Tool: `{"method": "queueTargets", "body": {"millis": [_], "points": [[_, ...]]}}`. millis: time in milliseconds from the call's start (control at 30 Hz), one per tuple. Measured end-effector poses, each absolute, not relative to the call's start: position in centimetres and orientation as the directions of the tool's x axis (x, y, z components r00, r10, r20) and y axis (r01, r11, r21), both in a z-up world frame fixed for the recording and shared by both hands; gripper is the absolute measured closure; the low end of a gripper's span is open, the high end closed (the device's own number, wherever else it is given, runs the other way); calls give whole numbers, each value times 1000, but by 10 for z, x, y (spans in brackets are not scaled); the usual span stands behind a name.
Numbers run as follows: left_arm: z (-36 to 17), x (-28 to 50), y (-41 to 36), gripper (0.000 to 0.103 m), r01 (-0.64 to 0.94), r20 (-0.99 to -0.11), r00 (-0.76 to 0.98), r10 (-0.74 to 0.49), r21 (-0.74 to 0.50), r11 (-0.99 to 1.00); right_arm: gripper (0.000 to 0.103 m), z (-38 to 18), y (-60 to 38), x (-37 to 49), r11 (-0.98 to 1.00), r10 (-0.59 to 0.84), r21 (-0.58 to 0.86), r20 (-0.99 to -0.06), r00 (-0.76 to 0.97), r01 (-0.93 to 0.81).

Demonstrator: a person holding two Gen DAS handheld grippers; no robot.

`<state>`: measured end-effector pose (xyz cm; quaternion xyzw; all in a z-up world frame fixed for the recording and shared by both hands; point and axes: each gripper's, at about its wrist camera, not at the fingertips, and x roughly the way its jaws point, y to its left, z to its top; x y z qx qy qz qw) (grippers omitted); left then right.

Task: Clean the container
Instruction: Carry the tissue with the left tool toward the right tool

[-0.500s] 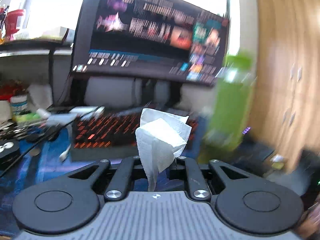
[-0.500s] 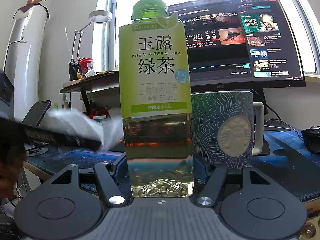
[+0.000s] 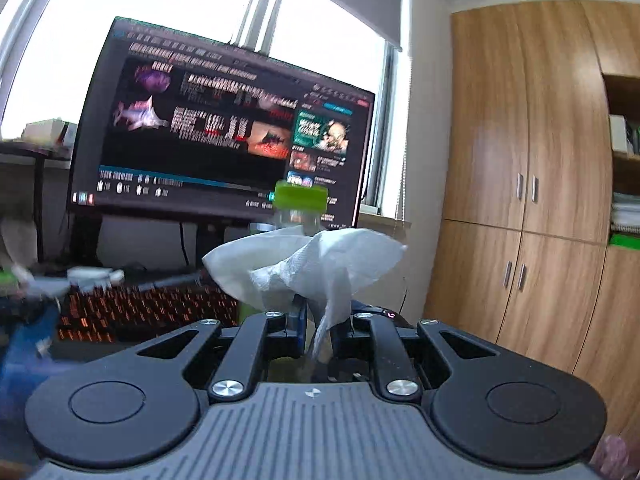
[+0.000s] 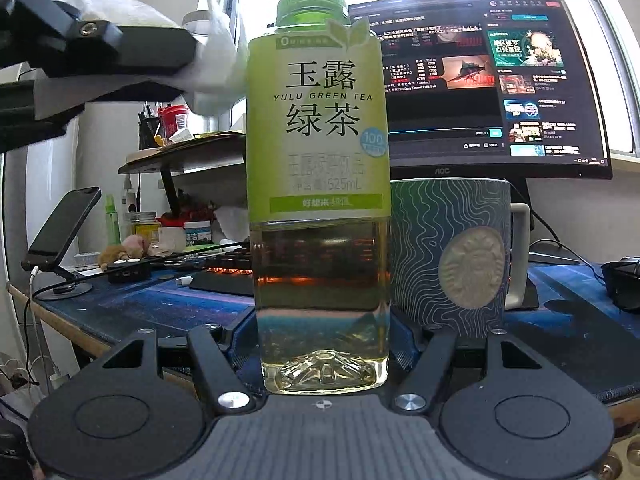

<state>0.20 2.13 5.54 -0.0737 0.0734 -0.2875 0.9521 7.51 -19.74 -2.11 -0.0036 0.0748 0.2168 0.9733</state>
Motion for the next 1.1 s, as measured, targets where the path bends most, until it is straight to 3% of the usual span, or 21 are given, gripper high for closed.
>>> {"method": "queueTargets", "body": {"millis": [433,600,767,1100], "points": [[43,14,11,89,536,-107,812,-574,-251,806,32,-22,-197,76,906,422,26,-160,892,-423],[57,2,15,89,560,-73,803,-592,-250,790,32,-22,-197,76,905,422,25,-161,892,-424],[41,16,10,89,541,-142,799,-585,-257,801,32,-21,-196,76,906,421,24,-162,892,-423],[48,10,8,89,580,-121,773,-623,-266,770,32,-21,-197,77,904,424,25,-164,891,-426]]}}
